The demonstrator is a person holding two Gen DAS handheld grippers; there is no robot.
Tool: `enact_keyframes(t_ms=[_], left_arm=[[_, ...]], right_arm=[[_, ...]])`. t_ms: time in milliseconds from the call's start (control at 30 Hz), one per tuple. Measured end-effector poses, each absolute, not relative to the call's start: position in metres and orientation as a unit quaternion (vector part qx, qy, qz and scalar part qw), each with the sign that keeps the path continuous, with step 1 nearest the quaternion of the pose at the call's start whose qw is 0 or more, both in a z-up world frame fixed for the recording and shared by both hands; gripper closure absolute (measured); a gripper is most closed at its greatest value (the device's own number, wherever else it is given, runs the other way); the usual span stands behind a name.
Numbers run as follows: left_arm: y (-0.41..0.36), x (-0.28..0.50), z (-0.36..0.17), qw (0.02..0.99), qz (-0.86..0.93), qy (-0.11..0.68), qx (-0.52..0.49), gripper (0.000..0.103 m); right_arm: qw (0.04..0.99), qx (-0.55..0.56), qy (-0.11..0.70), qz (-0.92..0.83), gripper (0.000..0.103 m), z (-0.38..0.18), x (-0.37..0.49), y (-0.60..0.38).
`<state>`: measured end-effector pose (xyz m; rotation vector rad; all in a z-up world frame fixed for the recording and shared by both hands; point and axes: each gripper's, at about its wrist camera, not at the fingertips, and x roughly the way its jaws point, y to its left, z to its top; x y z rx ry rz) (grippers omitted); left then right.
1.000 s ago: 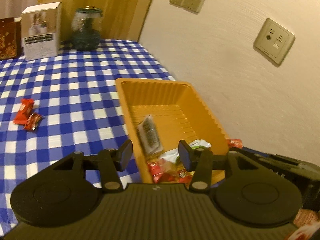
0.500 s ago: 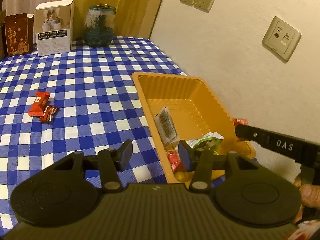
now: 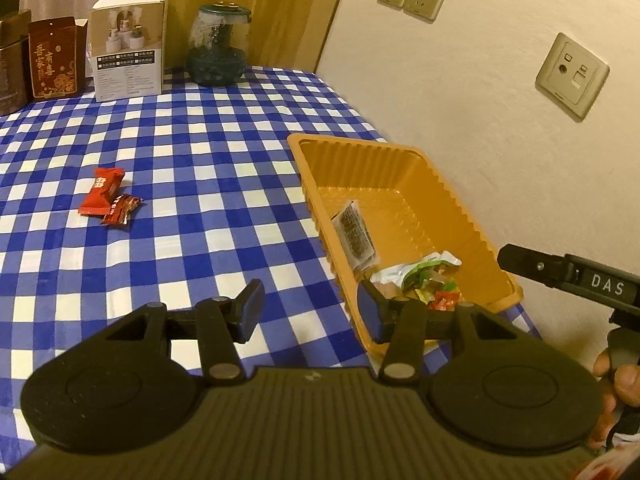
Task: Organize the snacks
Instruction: 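Open both grippers to drop the red candy and biscuit packet into the tray, then withdraw both grippers from the tray toward the two remaining red candies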
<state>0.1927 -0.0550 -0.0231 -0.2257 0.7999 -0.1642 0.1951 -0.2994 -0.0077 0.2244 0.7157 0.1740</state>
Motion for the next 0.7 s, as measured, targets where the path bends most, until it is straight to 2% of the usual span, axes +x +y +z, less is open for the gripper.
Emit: enact_keyframes(t_ms=[700], left_arm=[[-0.012, 0.125, 0.009, 0.921, -0.047, 0.371, -0.107, 0.041]], right_arm=[[0.93, 0.096, 0.336, 0.114, 0.024, 0.028, 0.142, -0.256]])
